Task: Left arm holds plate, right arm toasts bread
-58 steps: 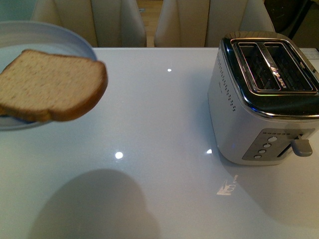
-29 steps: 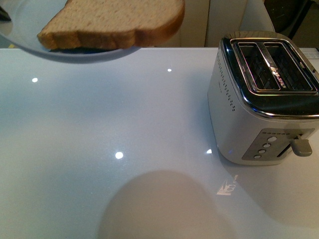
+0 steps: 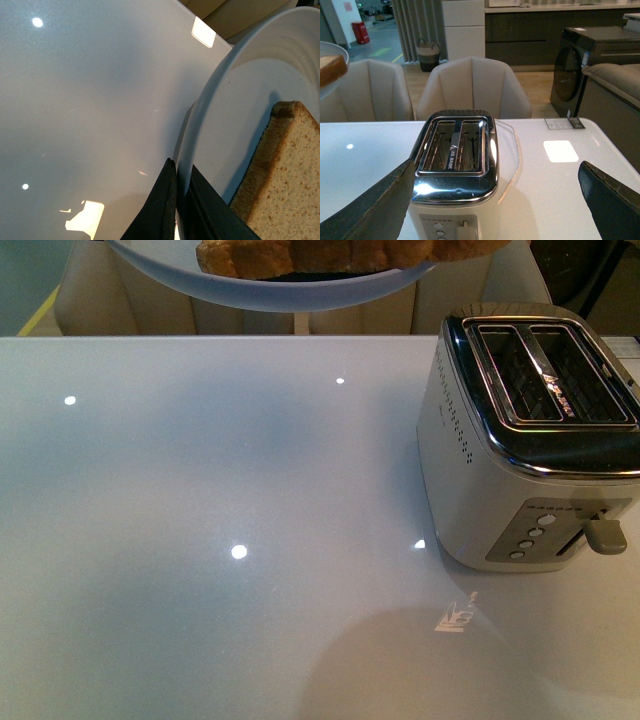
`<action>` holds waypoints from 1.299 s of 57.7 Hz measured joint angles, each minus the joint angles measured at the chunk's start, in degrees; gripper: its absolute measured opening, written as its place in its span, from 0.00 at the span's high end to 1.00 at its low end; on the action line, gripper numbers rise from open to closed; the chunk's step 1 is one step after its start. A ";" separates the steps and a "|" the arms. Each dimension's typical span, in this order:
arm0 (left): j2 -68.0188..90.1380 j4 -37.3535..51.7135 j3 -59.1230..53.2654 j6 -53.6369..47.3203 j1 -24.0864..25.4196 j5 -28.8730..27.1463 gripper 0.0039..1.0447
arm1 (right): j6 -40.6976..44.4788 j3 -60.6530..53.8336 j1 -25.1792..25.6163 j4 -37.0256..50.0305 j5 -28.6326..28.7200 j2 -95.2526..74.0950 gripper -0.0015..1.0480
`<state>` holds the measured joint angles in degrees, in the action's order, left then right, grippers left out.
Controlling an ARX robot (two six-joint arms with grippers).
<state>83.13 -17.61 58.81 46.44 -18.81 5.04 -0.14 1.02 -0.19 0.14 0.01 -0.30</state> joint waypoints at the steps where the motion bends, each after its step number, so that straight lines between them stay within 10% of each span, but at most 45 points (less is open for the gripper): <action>1: 0.00 0.00 0.00 0.04 -0.09 0.00 0.97 | -0.02 0.00 0.00 0.00 0.00 0.00 0.09; 30: 0.00 0.00 0.00 0.37 -0.22 -0.20 0.97 | -0.26 0.15 0.11 -0.44 0.48 -0.31 0.09; 40: -0.17 0.00 0.00 0.37 -0.37 -0.13 0.97 | -16.50 8.48 0.48 -19.98 8.13 -18.12 0.09; 75: -0.22 0.00 0.00 0.39 -0.33 -0.37 0.97 | -48.39 28.76 -11.17 18.75 15.89 -65.83 0.09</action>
<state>82.91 -17.61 58.81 46.83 -19.14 4.67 -48.53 29.78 -11.35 18.90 15.90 -66.13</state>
